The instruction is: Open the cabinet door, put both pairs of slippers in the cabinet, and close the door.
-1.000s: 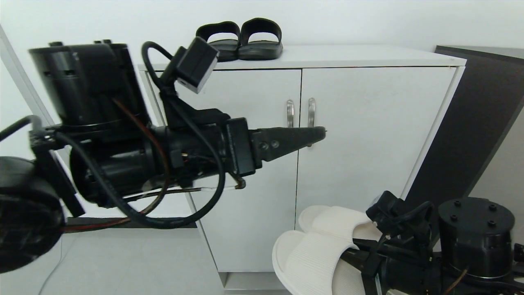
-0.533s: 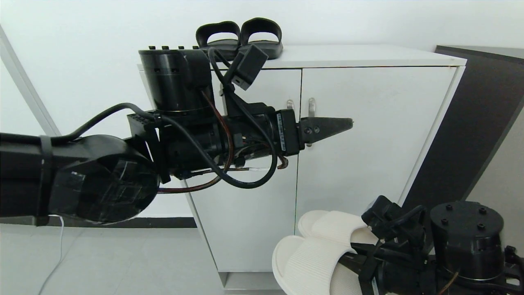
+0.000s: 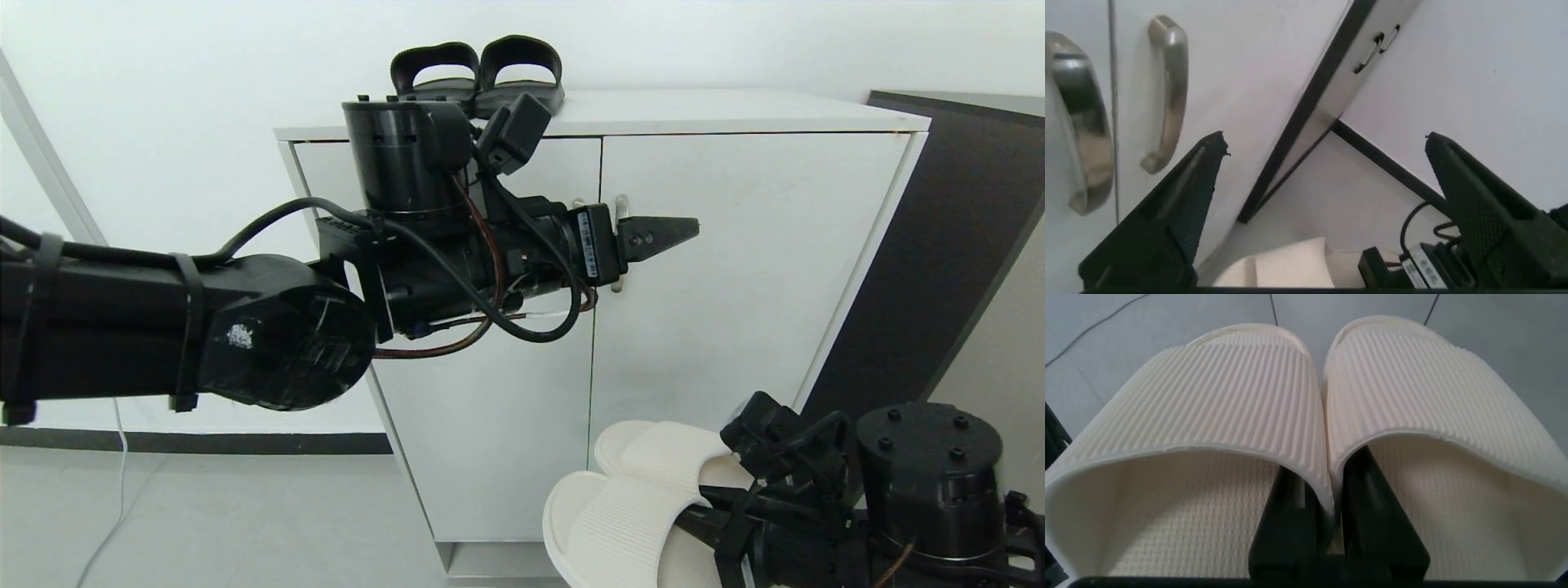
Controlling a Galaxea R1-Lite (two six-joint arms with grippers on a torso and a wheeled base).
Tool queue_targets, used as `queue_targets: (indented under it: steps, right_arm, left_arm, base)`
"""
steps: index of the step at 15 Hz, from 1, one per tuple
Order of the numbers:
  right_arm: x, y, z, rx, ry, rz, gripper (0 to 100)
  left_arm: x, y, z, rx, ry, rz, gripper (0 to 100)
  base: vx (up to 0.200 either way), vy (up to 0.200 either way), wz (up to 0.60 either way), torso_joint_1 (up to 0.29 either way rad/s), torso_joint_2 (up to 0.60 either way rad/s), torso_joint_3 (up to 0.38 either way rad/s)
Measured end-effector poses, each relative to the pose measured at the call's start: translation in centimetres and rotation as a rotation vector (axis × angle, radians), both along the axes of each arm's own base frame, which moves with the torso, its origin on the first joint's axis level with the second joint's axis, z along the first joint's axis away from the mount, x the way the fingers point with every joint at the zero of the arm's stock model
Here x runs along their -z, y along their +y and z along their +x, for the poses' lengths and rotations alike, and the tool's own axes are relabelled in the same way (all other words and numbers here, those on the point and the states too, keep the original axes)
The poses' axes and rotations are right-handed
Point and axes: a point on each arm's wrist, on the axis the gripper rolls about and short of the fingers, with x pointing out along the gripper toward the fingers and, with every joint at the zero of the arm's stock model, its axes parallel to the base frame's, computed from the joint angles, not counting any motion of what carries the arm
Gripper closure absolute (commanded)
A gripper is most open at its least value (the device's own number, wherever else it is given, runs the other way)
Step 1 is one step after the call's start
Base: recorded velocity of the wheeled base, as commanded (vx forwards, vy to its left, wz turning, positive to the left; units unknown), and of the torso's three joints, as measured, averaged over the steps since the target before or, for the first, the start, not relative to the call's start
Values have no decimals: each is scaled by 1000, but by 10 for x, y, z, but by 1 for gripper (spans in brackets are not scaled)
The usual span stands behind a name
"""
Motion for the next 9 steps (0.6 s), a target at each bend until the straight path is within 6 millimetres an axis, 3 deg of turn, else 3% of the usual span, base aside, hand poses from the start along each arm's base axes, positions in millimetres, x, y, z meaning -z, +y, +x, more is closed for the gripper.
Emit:
queue_targets:
  steps: [3,9]
  right_arm:
    - [1,0,0,0,3,-3,100]
    - [2,0,-1,-1,4,-5,100]
  left_arm:
    - [-1,-5,10,-83,0,0,0]
    - [8,-17,23,-92,20,19,0]
  base:
    - [0,0,0,0,0,0]
    - [0,0,0,0,0,0]
